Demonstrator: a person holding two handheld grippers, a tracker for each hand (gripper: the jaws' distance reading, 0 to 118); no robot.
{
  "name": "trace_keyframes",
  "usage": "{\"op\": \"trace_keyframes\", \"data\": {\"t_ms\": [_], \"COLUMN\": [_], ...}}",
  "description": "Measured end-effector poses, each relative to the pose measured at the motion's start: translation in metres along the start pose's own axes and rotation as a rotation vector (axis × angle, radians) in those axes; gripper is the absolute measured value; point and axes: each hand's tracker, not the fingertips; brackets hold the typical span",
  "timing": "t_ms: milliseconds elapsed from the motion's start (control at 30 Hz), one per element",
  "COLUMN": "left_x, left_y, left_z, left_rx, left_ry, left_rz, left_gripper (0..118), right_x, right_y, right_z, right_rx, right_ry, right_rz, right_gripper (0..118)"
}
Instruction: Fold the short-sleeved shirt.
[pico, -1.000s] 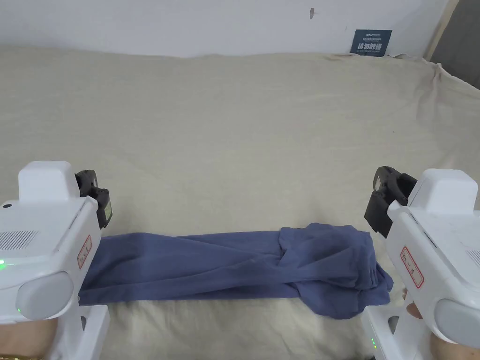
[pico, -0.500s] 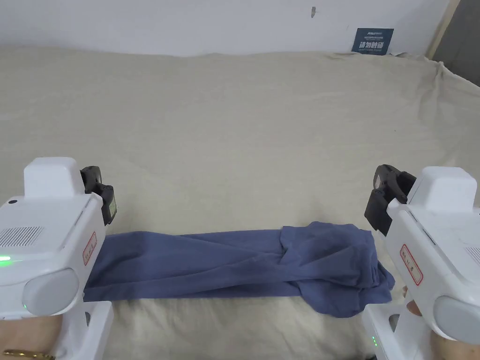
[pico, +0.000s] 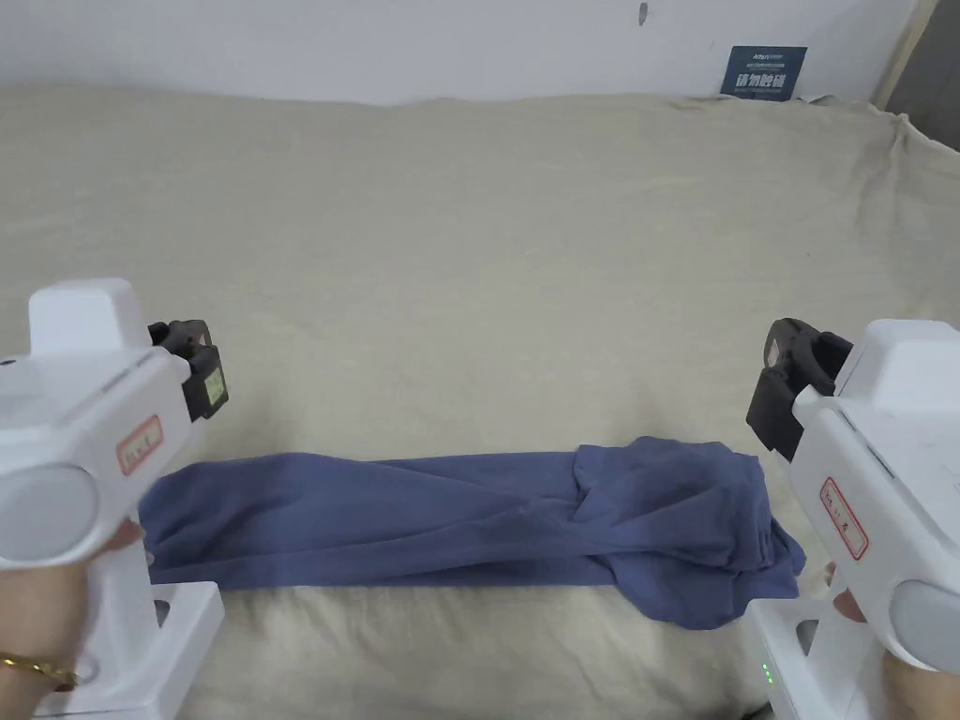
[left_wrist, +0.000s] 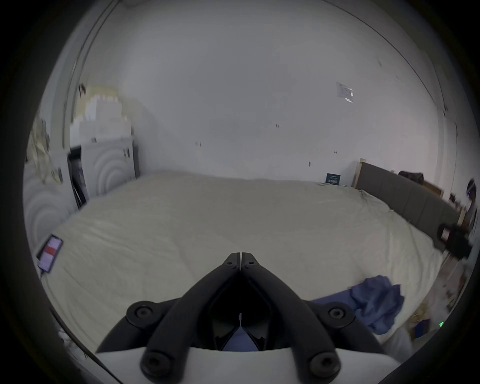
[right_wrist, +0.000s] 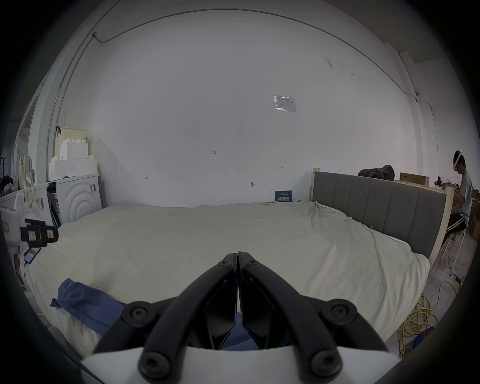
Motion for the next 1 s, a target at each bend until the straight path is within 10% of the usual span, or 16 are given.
{"op": "trace_keyframes", "data": {"t_ms": [233,400,1000], "left_x": [-0.053,-0.087,-0.181], "left_y": [0.033,0.028,-0.036], "left_z": [-0.028,-0.05,-0.104], "left_rx": [-0.306,-0.468,-0.758], "left_ry": [-0.049,-0.012,0.083], "left_rz": [0.103,0.149,0.272], "left_gripper": [3,118,118], "right_x": [0.002,0.0,-0.015], "right_y": [0.0,-0.001,-0.007], "right_z": [-0.001,-0.001,-0.005], "right_rx": [-0.004,-0.008,-0.06], "right_ry": [-0.004,-0.003,-0.023], "right_rz": [-0.003,-0.002,0.03], "right_gripper": [0,0,0]}}
